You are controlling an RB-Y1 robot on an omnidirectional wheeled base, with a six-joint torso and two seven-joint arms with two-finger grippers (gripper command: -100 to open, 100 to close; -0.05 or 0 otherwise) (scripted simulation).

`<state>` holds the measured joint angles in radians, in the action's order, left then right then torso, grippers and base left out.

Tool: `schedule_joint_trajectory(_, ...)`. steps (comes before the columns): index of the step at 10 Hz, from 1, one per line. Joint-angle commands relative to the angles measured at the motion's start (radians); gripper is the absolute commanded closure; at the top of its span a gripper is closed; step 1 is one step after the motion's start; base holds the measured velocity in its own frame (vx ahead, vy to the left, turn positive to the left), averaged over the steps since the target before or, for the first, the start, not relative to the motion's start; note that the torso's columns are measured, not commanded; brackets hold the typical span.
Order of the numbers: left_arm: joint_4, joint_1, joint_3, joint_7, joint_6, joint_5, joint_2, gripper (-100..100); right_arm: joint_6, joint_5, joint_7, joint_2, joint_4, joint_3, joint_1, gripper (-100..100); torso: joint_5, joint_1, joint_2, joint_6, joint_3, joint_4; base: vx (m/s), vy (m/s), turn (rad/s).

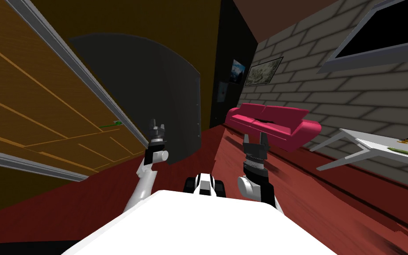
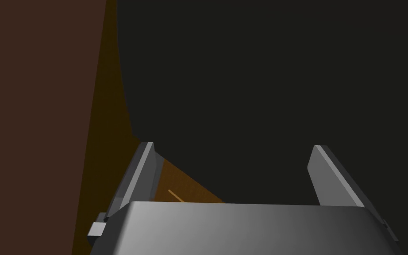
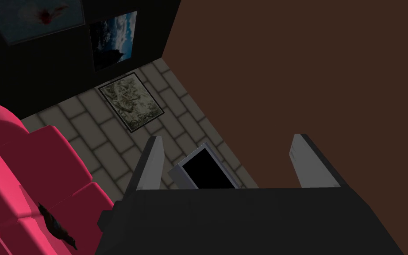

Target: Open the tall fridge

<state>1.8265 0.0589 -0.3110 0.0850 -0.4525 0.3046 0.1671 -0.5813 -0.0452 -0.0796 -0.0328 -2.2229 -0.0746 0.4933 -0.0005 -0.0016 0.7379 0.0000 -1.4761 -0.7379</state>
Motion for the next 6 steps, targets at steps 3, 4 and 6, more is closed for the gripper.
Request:
schedule_joint_trajectory(3,-0.128,-0.123,-0.09,0.013,0.034,0.051,0.009,-100,0.0,0.0,0.0,0.0,0.0,0.0,0.0,0,0.001,0.003,0.0,0.0,0.0,0.0,-0.006,-0.106,-0.044)
schedule_joint_trajectory(4,-0.152,-0.128,-0.09,0.013,0.034,0.051,0.009,-100,0.0,0.0,0.0,0.0,0.0,0.0,0.0,0,0.001,0.003,-0.001,0.0,0.0,0.0,0.004,-0.086,-0.02)
schedule_joint_trajectory(6,-0.205,-0.175,-0.122,0.018,0.045,0.07,0.01,-100,0.0,0.0,0.0,0.0,0.0,0.0,0.0,0,0.0,0.0,-0.001,0.0,0.0,0.0,0.011,-0.106,-0.027)
